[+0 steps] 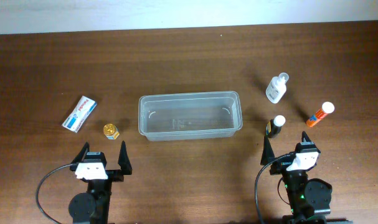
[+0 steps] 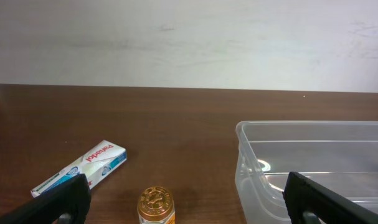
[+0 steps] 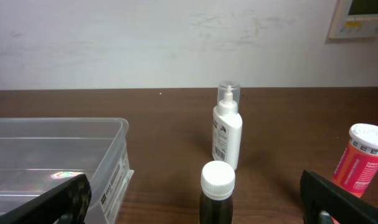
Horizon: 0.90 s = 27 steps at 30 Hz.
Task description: Pack container
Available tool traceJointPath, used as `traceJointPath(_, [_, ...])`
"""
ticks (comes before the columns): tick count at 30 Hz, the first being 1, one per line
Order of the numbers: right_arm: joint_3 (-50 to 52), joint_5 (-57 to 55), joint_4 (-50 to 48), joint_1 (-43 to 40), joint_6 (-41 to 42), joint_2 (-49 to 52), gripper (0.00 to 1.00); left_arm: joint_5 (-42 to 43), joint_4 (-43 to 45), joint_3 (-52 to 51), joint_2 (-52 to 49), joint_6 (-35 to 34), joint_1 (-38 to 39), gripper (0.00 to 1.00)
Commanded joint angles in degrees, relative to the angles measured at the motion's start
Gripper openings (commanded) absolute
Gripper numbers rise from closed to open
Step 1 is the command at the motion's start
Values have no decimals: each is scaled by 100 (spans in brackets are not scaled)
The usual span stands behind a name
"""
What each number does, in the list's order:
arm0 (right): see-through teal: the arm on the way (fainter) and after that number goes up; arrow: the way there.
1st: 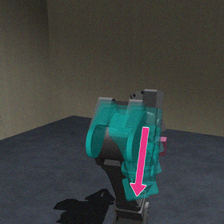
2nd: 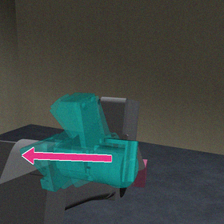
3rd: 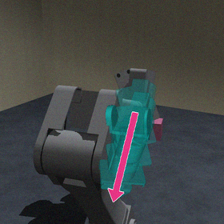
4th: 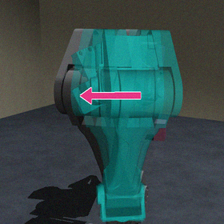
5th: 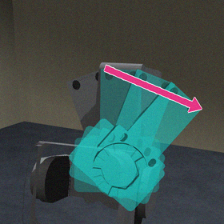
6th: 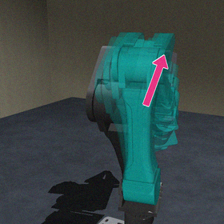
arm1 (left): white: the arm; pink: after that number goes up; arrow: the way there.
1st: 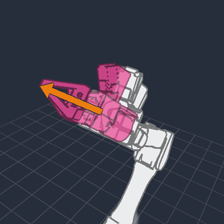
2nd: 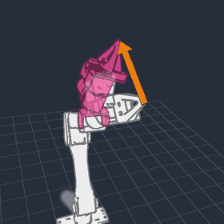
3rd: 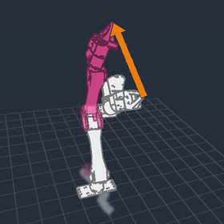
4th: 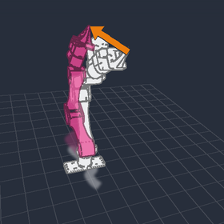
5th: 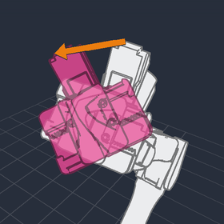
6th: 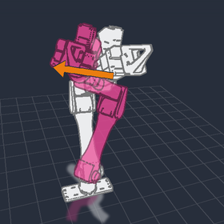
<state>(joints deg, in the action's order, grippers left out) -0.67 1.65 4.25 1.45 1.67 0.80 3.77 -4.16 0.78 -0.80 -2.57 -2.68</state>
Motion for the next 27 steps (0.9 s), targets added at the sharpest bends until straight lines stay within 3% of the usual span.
traceJointPath(1, [35, 111, 2, -35, 48, -48, 98, -57, -22, -28, 28, 107, -26, 99])
traceJointPath(16, [-391, 260, -17, -35, 160, -33, 99, -57, -22, -28, 28, 107, -26, 99])
traceJointPath(22, [-1453, 264, 127, -35, 160, 435, 98, -57, -22, -28, 28, 107, -26, 99])
traceJointPath(27, [-2909, 269, 962, -35, 160, 1609, 98, -57, -22, -28, 28, 107, -26, 99])
